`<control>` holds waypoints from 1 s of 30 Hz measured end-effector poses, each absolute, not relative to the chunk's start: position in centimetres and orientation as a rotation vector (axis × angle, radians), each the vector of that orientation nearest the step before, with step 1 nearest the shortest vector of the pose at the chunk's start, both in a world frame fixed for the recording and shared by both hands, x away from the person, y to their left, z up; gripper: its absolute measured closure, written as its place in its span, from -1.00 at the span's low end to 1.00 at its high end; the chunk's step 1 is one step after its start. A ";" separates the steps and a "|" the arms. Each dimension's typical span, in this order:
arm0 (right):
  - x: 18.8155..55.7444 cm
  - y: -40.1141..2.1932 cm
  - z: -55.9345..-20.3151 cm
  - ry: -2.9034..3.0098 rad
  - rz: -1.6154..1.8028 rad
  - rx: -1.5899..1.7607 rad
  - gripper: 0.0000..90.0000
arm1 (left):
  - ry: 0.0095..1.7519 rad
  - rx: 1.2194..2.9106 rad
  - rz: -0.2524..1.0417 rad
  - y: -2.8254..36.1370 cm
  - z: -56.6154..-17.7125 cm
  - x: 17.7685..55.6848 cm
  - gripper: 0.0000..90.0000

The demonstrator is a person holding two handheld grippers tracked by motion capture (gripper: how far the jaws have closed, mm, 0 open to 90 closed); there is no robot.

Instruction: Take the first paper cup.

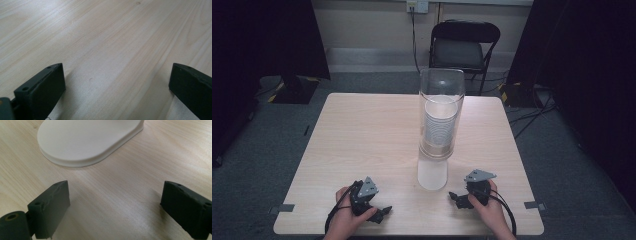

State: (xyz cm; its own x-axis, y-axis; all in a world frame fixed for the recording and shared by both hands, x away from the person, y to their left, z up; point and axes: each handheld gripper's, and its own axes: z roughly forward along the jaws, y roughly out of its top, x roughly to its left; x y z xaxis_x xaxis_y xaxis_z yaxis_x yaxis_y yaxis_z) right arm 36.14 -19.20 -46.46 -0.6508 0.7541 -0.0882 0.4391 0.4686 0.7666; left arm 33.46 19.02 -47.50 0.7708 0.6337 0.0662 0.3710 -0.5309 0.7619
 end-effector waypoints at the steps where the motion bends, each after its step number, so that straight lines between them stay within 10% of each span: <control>1: 36.1 -19.2 -46.5 2.305 1.026 0.997 -0.82 | 0.746 2.185 0.433 19.0 -47.5 33.5 -1.00; 30: 36.1 -18.0 -45.3 2.311 1.074 0.948 -0.67 | 0.746 2.184 0.433 19.0 -47.5 33.5 -1.00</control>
